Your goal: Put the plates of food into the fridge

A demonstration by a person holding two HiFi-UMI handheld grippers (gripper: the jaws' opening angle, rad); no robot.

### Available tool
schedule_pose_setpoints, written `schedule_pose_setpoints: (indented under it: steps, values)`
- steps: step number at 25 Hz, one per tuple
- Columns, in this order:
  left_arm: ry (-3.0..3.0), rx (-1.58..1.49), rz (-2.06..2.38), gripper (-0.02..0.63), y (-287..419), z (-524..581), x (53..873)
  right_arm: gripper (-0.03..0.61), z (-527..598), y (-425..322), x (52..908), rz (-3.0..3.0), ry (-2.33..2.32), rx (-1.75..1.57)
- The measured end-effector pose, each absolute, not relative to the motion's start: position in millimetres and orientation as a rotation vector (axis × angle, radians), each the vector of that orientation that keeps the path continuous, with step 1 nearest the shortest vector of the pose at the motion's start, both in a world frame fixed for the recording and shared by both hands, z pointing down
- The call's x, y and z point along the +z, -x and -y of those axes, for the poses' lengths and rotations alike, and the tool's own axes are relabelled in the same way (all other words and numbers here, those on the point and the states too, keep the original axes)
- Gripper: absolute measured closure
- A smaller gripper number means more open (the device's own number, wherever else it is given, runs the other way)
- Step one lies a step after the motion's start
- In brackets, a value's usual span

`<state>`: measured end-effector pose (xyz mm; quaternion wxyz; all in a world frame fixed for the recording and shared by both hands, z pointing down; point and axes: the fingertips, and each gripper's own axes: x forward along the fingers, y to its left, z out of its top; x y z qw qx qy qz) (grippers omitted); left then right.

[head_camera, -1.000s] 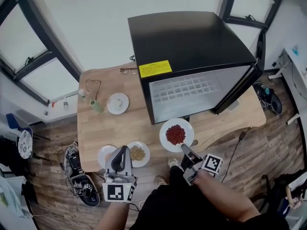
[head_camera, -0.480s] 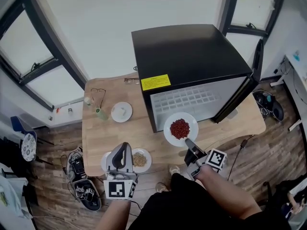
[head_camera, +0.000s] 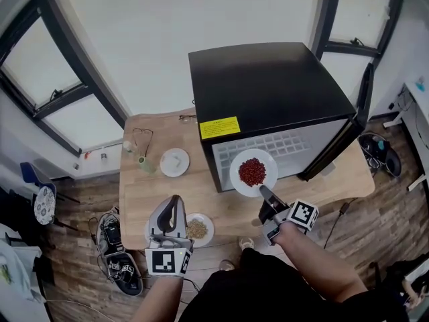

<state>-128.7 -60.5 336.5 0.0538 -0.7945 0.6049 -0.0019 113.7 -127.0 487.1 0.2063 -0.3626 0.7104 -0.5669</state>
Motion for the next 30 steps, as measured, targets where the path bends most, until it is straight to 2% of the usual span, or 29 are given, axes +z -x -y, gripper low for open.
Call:
schedule_pose_setpoints:
  steps: [19,30]
  values:
    - [2.365,-0.006,-1.874,0.598,140.7,107.6,326.1,0.546,198.3,-90.4,471.6,-2.116,1.086,-1.559]
    - [2.339,-0.010,-1.893,0.598,148.6,122.1,319.3,0.545,229.8,-79.8,476.6,-2.297,1.282,-1.542]
